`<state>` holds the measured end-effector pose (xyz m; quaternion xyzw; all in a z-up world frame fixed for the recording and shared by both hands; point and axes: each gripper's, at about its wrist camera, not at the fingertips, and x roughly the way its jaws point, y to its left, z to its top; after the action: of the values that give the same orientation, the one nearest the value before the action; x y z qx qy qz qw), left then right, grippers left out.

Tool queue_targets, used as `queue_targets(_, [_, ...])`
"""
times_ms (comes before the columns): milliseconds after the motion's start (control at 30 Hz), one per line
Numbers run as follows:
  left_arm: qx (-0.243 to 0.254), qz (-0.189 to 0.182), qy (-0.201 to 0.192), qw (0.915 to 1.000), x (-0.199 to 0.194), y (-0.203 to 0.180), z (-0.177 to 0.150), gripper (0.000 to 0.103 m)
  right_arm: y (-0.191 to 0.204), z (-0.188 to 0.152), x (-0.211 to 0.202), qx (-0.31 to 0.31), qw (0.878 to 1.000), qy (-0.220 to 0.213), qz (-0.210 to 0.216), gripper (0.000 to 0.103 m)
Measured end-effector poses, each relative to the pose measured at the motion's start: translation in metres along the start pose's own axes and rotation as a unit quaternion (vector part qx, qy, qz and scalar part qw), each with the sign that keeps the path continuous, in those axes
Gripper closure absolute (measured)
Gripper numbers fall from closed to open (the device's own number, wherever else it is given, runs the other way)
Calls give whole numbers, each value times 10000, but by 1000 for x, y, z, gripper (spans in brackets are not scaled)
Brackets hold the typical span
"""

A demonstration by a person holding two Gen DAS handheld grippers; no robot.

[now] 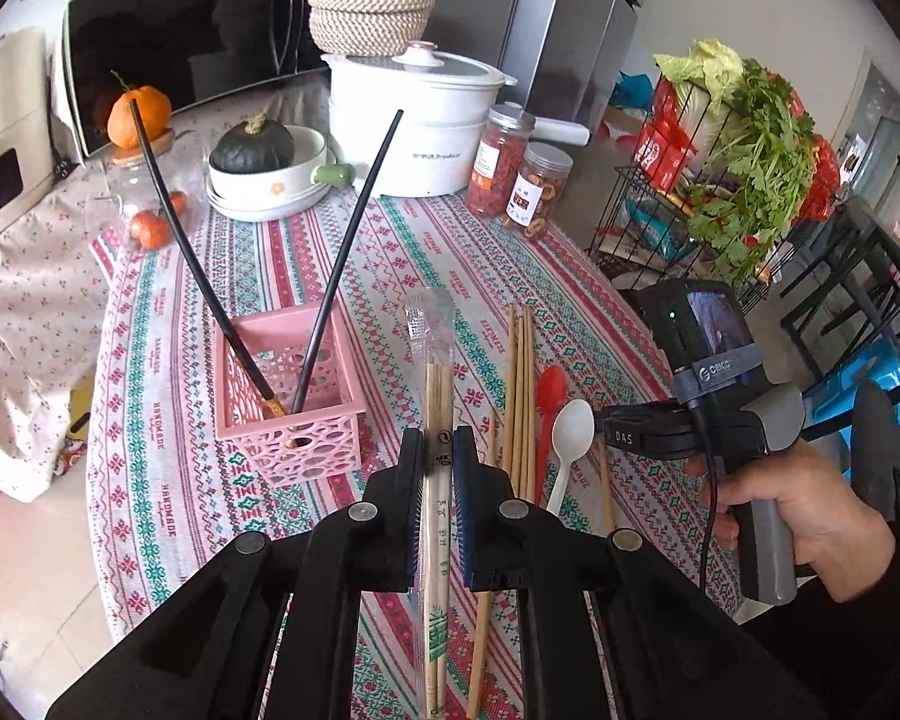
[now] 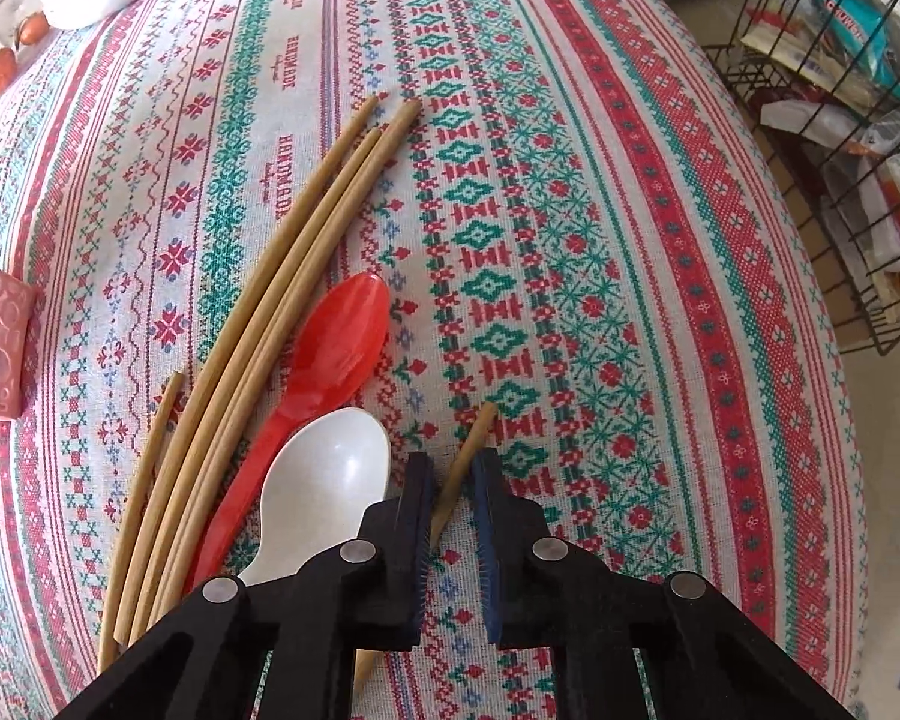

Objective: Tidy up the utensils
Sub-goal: 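Lift the chopstick pair with the left tool while the right tool grasps a loose wooden chopstick, then carry the chopsticks over the pink basket with both tools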

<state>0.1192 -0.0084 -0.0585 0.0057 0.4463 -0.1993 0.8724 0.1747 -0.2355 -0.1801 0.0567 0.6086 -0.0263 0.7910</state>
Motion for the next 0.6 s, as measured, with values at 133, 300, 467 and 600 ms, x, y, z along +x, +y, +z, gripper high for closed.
queue_targets(133, [-221,-80,-228,9995,-13,10,1,93,-9,-2,-11,179,9995,-198,162,99])
queue_targets(300, [-385,-114,-675,9969,-40,19,4,93,-10,-8,-62,77,9958,-828,395,99])
queue_targets(467, [-534,-34,-1226,9910,-67,29,12,93,4,-22,-125,-265,9850,-1574,657,99])
queue_targets(600, [-620,88,-1713,9832,-86,36,17,93,20,-30,-166,-575,9714,-2173,770,99])
